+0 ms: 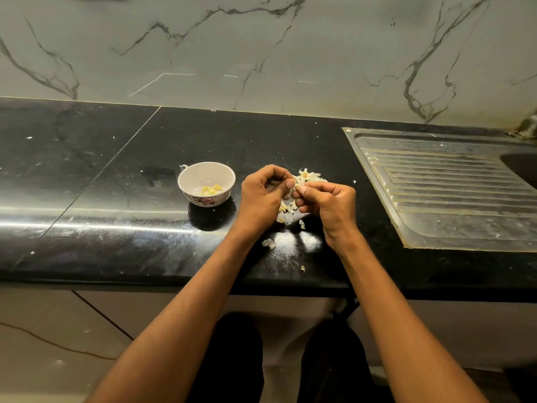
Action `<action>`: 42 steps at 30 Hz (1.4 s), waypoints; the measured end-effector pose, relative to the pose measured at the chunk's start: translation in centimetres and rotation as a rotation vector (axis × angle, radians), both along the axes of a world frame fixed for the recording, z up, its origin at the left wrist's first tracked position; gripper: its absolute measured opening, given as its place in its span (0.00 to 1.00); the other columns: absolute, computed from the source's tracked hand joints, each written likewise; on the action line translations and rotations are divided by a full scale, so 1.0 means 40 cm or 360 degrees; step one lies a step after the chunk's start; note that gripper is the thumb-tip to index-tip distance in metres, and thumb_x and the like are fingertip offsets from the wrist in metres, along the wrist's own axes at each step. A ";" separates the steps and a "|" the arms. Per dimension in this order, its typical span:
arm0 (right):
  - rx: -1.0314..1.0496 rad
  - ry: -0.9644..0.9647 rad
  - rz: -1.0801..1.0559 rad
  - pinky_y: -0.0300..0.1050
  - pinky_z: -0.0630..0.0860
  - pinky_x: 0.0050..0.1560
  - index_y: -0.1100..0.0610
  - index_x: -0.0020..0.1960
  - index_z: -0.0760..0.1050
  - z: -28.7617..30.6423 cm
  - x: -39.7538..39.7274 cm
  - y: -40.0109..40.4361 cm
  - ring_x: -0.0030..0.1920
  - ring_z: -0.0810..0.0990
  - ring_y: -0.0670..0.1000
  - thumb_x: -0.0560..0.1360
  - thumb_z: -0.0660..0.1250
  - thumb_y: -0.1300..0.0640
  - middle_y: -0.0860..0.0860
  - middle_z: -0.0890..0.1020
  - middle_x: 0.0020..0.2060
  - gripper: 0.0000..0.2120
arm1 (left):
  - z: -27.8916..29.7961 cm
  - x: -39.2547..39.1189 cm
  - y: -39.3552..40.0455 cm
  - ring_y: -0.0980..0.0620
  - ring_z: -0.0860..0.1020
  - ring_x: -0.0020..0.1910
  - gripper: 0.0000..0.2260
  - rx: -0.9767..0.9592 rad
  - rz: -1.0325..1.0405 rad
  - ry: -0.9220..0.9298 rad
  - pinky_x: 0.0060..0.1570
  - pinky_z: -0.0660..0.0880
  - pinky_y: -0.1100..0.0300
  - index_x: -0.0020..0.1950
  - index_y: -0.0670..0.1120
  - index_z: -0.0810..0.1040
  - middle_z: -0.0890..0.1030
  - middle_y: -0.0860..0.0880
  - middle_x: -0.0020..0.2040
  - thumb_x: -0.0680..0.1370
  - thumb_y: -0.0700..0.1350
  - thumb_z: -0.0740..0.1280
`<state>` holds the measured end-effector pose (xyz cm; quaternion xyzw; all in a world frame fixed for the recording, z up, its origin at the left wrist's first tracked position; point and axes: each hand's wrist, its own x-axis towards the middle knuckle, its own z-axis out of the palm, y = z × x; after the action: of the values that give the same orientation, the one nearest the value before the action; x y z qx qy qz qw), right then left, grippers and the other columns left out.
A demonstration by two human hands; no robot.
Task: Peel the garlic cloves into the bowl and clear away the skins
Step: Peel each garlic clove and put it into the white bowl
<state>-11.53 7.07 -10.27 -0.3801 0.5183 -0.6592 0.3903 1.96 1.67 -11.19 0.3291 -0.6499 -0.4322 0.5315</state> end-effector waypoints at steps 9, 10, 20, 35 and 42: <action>-0.0063 0.0369 -0.0094 0.43 0.79 0.30 0.64 0.40 0.86 0.009 0.009 0.016 0.30 0.82 0.53 0.74 0.72 0.71 0.59 0.86 0.33 0.07 | -0.005 0.000 0.010 0.55 0.84 0.38 0.07 -0.0282 0.0251 -0.0183 0.40 0.79 0.65 0.41 0.40 0.86 0.85 0.47 0.40 0.71 0.29 0.74; -0.0060 0.0418 -0.0108 0.44 0.80 0.30 0.63 0.39 0.86 0.008 0.009 0.016 0.30 0.83 0.54 0.74 0.72 0.71 0.59 0.86 0.33 0.08 | -0.005 0.001 0.010 0.55 0.84 0.38 0.07 -0.0324 0.0264 -0.0205 0.39 0.79 0.64 0.41 0.40 0.87 0.85 0.47 0.39 0.70 0.29 0.74; -0.0085 0.0597 -0.0173 0.48 0.80 0.31 0.54 0.34 0.86 0.008 0.010 0.014 0.29 0.82 0.54 0.72 0.72 0.70 0.56 0.85 0.31 0.14 | -0.003 -0.004 0.014 0.56 0.83 0.36 0.07 -0.0252 0.0206 -0.0181 0.39 0.79 0.63 0.41 0.40 0.86 0.85 0.47 0.38 0.70 0.29 0.75; -0.0105 0.0394 -0.0211 0.43 0.77 0.30 0.63 0.39 0.86 -0.001 0.003 -0.003 0.29 0.81 0.52 0.72 0.72 0.70 0.60 0.85 0.31 0.07 | -0.005 -0.011 0.005 0.54 0.82 0.36 0.05 -0.0020 0.0098 -0.0146 0.39 0.80 0.60 0.50 0.40 0.88 0.85 0.45 0.45 0.76 0.33 0.73; -0.0122 0.0392 -0.0182 0.42 0.78 0.30 0.62 0.39 0.86 0.001 0.006 -0.003 0.29 0.81 0.52 0.73 0.73 0.70 0.59 0.85 0.32 0.06 | 0.002 -0.006 0.008 0.45 0.85 0.38 0.04 0.0143 0.0009 -0.0079 0.43 0.84 0.52 0.50 0.38 0.87 0.87 0.43 0.42 0.77 0.35 0.73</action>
<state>-11.29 6.94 -10.23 -0.4426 0.5576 -0.6480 0.2707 1.73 1.97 -11.10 0.3650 -0.6419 -0.4512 0.5012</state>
